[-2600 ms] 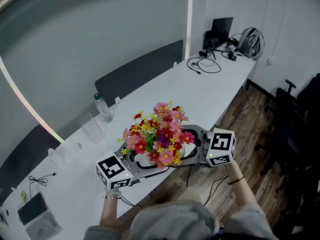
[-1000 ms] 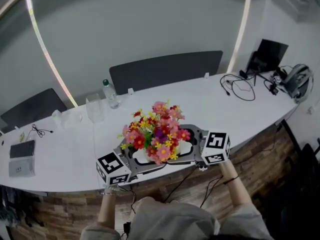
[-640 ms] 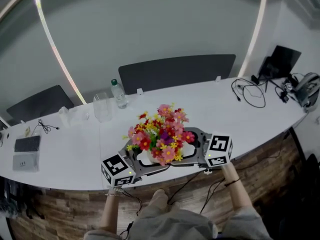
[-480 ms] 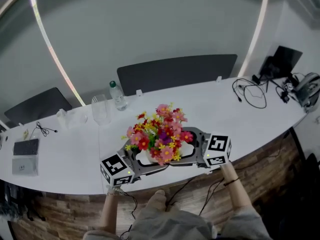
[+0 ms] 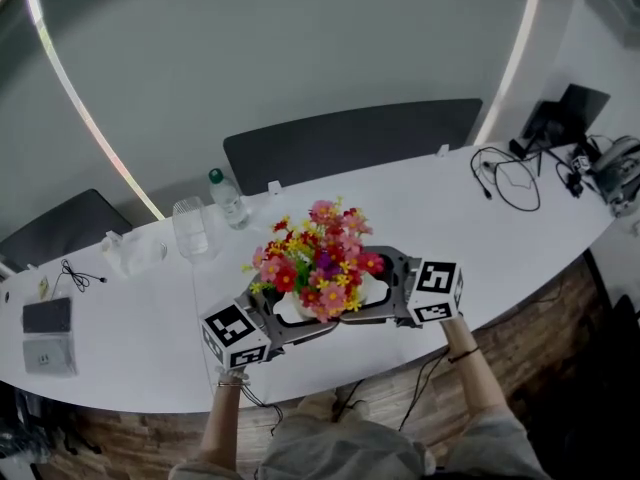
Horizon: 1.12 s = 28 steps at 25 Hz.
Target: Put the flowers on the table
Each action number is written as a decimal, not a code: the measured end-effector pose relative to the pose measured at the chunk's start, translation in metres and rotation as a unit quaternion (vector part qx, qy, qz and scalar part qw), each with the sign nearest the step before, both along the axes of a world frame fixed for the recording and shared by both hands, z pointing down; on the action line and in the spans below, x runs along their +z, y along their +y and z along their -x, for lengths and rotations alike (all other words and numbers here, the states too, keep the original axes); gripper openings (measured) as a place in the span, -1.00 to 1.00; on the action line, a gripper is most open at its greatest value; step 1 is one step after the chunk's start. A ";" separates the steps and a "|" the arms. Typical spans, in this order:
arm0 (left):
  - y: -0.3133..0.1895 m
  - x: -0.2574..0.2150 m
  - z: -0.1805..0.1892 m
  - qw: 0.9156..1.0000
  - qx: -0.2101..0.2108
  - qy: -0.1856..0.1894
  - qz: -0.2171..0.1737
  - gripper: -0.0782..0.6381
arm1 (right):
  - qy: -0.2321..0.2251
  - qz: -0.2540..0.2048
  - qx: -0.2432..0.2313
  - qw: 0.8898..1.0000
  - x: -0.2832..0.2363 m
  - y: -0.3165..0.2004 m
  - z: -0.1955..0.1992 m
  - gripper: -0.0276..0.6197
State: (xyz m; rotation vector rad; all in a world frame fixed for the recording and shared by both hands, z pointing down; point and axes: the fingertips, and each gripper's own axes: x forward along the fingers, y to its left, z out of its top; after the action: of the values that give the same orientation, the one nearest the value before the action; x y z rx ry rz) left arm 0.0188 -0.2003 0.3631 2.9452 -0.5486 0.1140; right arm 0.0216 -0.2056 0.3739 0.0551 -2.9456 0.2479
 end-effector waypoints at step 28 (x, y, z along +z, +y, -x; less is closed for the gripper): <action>-0.117 0.116 0.026 0.999 -0.018 -0.034 0.034 0.51 | 0.000 0.032 -0.002 0.999 0.116 -0.116 0.025 0.50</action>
State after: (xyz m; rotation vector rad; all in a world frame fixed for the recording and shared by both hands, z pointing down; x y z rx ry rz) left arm -0.0072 -0.3176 0.4793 2.8733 -0.5943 0.2239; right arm -0.0030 -0.3218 0.4896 0.0406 -2.9343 0.3417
